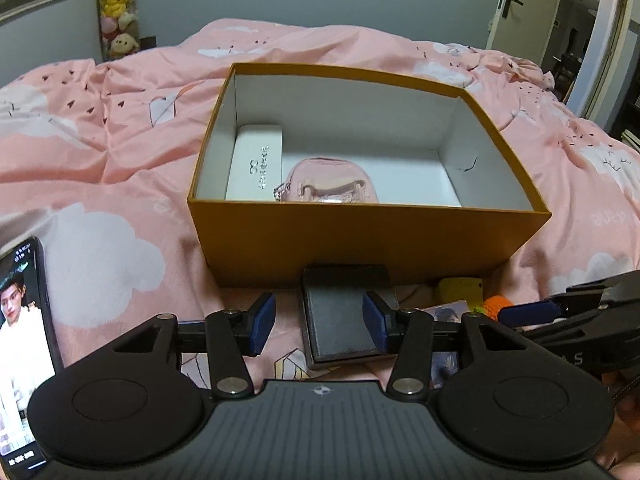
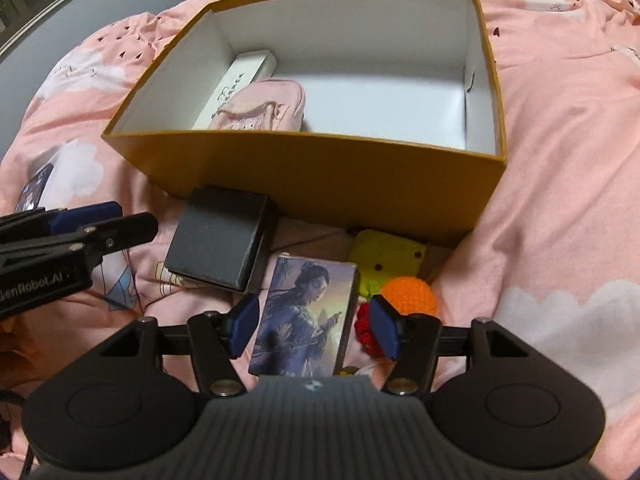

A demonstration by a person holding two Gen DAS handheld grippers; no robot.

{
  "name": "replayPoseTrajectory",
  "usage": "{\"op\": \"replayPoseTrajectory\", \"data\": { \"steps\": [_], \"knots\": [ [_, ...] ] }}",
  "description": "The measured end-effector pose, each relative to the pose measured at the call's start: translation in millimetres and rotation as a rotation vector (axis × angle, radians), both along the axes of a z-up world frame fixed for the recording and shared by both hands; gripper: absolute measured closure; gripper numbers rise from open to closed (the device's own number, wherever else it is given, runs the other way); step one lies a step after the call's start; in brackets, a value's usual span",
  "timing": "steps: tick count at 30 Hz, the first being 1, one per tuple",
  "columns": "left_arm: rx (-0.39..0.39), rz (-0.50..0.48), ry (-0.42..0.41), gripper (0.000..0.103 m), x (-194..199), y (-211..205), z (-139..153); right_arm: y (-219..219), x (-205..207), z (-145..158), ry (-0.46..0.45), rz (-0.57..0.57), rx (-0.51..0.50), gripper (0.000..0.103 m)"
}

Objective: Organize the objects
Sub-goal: 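Move both tools back to the pile in front of the shoebox, then grasp the black square case with the left tool while the right tool grasps the photo card pack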

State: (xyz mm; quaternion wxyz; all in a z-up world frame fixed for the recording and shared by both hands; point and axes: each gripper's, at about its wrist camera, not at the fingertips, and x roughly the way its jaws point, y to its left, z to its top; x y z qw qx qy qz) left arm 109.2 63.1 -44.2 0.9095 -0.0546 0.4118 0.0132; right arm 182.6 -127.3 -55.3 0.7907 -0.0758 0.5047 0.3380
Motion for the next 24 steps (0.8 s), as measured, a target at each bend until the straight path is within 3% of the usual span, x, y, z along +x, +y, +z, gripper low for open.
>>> {"op": "replayPoseTrajectory", "data": {
  "steps": [19, 24],
  "knots": [
    [-0.128, 0.03, 0.095, 0.047, 11, 20, -19, 22, 22, -30, 0.185, -0.001, -0.028, 0.047],
    [-0.145, 0.042, 0.11, 0.047, 12, 26, -21, 29, 20, -27, 0.167, -0.003, -0.043, 0.058]
  ]
}}
